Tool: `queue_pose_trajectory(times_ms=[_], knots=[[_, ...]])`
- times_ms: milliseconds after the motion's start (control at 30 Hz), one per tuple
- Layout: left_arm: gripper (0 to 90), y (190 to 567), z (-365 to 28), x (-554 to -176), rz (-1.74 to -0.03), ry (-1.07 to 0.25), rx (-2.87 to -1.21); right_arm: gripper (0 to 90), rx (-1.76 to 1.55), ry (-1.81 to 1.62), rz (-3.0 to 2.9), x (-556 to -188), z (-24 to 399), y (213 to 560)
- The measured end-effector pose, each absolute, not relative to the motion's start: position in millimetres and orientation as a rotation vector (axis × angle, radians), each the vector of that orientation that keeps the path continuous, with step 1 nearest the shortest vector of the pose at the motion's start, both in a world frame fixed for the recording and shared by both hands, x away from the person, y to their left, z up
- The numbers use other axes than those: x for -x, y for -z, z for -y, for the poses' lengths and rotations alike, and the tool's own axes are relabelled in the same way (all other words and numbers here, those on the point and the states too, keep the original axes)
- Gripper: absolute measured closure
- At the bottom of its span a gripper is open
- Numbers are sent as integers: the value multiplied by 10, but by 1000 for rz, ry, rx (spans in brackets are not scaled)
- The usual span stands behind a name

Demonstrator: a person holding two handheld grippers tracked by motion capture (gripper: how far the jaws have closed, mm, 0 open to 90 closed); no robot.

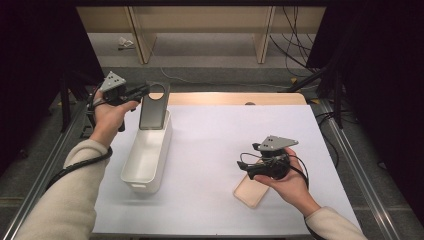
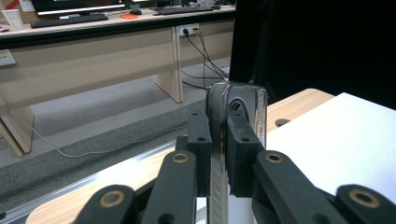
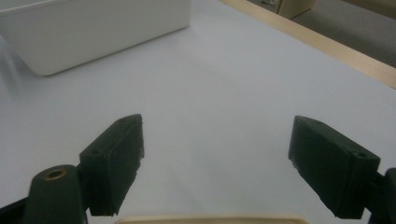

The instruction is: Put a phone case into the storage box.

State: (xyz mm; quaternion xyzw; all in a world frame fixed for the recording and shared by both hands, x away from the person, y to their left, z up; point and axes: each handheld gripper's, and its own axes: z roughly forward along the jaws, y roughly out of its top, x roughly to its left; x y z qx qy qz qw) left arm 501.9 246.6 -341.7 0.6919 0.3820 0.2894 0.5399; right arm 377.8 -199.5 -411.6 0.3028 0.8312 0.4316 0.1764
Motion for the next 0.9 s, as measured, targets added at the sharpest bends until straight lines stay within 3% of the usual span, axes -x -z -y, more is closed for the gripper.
queue_pose_trajectory(times_ms=[900], knots=[[815,3453,-2459,-5135,-938,-684,-1636,190,-862,-1236,-2348,-3778,1995,4111]])
